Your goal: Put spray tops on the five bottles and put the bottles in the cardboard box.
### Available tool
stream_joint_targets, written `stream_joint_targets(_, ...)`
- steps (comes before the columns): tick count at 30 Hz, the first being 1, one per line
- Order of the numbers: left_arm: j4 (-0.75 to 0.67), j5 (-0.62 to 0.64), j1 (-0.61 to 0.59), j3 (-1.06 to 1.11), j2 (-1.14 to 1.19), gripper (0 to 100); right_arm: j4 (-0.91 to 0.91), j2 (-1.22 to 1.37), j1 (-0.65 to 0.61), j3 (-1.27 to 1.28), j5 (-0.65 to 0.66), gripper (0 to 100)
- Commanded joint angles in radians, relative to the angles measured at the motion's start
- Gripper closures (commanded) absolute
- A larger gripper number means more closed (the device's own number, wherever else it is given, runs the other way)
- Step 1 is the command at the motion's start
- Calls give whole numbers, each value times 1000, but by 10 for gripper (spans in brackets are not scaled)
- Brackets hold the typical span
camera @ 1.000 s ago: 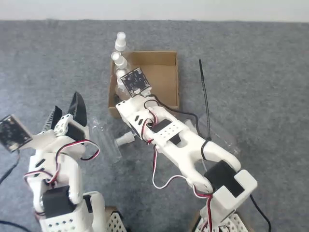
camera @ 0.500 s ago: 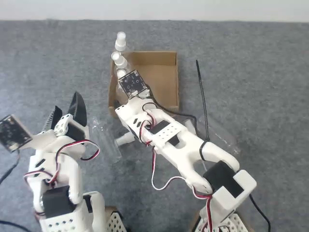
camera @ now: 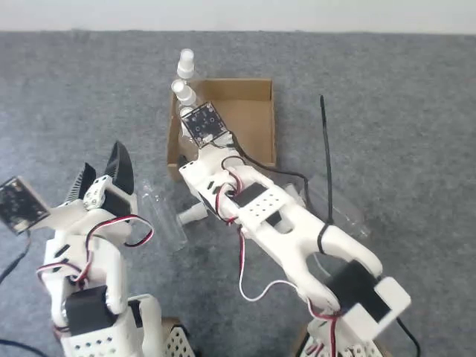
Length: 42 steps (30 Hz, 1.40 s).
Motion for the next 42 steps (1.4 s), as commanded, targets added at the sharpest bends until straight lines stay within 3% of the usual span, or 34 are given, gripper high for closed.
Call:
stream_joint_targets(1,-31,3,5,-5,-5,787,7,-124,-4,31,-5,660)
stream_joint_targets(9,-32,3,3,-5,-5,787,15,-312,-4,169,-5,662)
stream_joint_targets(19,-32,3,-2,-5,-5,787,390,-564,-8,172,-6,662)
stream_joint_targets(26,-32,3,-8,-8,-5,787,522,-680,-64,176,-11,662)
stream_joint_targets(32,-69,9,-135,-19,-5,787,530,-679,-188,186,-14,662)
stream_joint_targets(42,-72,49,-178,-25,-5,786,423,-610,-278,189,-83,662)
